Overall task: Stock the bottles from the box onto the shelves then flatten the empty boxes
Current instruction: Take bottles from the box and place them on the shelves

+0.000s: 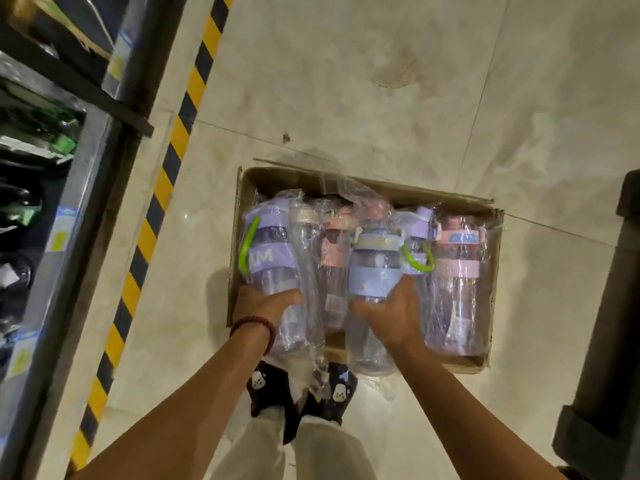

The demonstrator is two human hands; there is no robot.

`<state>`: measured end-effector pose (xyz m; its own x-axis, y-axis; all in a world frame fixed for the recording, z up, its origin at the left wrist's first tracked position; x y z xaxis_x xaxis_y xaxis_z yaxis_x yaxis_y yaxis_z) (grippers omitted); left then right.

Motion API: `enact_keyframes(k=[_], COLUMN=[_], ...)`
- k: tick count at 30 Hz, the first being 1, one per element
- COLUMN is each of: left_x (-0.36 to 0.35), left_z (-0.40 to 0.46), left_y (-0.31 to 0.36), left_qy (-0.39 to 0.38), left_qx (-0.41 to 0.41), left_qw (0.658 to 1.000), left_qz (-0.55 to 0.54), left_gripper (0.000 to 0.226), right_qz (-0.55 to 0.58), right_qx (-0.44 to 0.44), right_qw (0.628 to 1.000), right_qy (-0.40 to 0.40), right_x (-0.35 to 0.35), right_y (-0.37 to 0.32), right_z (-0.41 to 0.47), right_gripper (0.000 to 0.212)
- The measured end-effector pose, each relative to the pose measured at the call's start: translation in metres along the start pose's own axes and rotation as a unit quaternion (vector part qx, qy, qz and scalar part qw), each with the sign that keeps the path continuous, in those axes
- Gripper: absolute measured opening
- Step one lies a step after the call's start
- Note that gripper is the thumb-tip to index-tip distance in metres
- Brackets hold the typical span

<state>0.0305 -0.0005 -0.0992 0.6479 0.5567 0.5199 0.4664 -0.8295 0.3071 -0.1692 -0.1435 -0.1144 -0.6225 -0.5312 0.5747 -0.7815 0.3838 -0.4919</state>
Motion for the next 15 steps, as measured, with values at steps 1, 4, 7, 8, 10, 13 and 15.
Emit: enact_keyframes(k=[1, 4, 7, 8, 10, 13, 15], left_x=[0.007, 0.034, 0.069, 0.085, 0.120, 0.176, 0.215], left_z=[-0.004, -0.027, -0.054, -0.062, -0.077, -0.097, -0.114], left_y=[-0.001, 0.009, 0.032, 0.041, 0.057, 0.074, 0.082], left_qy=[-0.005, -0.044, -0.070, -0.063, -0.039, -0.015, 0.002], left_qx=[-0.004, -0.022, -0.071, -0.089, -0.128, -0.157, -0.173], left_qw=[1.000, 0.998, 0.994, 0.992, 0.987, 0.978, 0.971], left_qz=[-0.008, -0.023, -0.048, -0.057, -0.087, -0.134, -0.164], left_gripper=[0.094, 0.081, 0.062, 0.055, 0.054, 0.047, 0.052], right_qz=[0.014, 0.059, 0.104, 0.112, 0.124, 0.120, 0.101], right_qx=[0.008, 0.025, 0.059, 0.081, 0.119, 0.174, 0.212], right_qw=[1.000, 0.998, 0.991, 0.987, 0.980, 0.969, 0.962], right_qy=[-0.008, -0.027, -0.065, -0.080, -0.103, -0.129, -0.141], right_x=[0.003, 0.014, 0.024, 0.027, 0.035, 0.041, 0.040], right_y=[-0.007, -0.037, -0.081, -0.101, -0.140, -0.199, -0.238], right_z=[-0.009, -0.044, -0.077, -0.088, -0.109, -0.138, -0.161], right_gripper=[0.083, 0.064, 0.053, 0.050, 0.049, 0.047, 0.047])
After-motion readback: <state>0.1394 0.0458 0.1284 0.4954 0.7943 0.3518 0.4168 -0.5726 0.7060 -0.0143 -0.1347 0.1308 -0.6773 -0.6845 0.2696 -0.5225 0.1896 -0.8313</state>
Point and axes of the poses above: each hand's wrist, its own z-axis towards the middle knuckle, its own x-axis out of the back of the hand, y = z × x, the point moved 8 cm from there along z, towards the middle knuckle, and after that the axes turned 6 degrees about y, right-handed, at the moved point
